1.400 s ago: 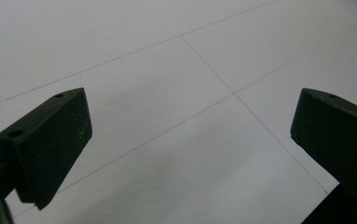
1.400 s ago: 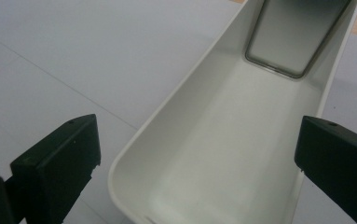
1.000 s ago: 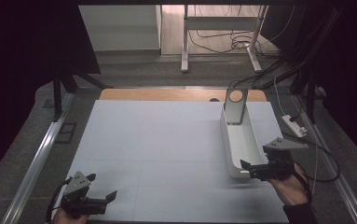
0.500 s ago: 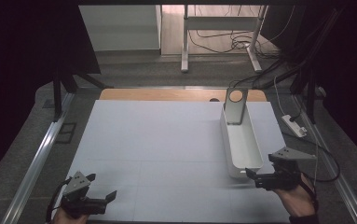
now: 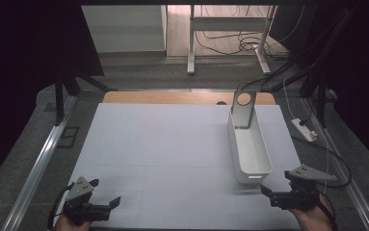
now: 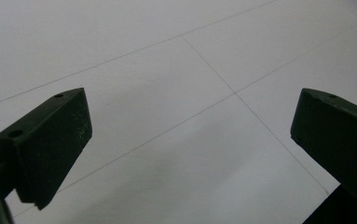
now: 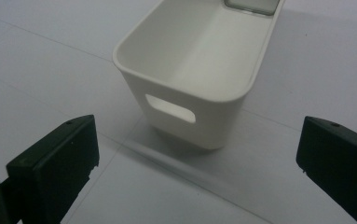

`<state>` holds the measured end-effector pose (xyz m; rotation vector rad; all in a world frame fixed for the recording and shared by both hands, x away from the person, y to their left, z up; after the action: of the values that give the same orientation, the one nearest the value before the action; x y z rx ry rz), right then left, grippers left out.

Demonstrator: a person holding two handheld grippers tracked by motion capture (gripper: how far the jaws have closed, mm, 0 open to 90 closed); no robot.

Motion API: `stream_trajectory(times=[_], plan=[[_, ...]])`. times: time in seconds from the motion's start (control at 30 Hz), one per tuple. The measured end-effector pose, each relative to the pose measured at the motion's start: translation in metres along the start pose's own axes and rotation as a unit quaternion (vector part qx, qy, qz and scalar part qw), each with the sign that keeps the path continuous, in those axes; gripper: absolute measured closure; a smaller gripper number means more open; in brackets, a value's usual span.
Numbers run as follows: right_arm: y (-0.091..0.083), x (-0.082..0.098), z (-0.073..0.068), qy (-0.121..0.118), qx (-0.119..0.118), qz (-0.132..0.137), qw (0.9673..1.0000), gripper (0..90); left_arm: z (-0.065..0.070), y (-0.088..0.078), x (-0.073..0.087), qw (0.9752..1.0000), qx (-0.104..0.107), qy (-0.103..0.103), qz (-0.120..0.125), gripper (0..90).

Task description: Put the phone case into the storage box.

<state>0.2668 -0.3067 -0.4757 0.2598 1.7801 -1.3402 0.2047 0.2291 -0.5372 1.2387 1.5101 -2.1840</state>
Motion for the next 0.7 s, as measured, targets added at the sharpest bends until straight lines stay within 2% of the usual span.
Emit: stream_trajectory(times=[0.47,0.7], plan=[[-0.006,0.020,0.004,0.007,0.012,-0.009,0.9999,0.0,0.000,0.000,0.000,1.0000,0.000,-0.001,0.001,0.0],[-0.007,0.031,0.005,0.005,0.017,-0.025,0.9995,0.0,0.000,0.000,0.000,1.0000,0.000,-0.003,0.004,0.0]])
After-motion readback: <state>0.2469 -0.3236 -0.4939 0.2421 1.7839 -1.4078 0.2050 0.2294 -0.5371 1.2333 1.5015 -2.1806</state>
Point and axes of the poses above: each handheld gripper's, and its own axes: y roughly forward along the jaws, x roughly out of its underside, z roughly to its right, the point moved 5 cm from there along y, roughly forward along the jaws, and after that the axes turned 3 degrees about -z, right-handed, at the moved point
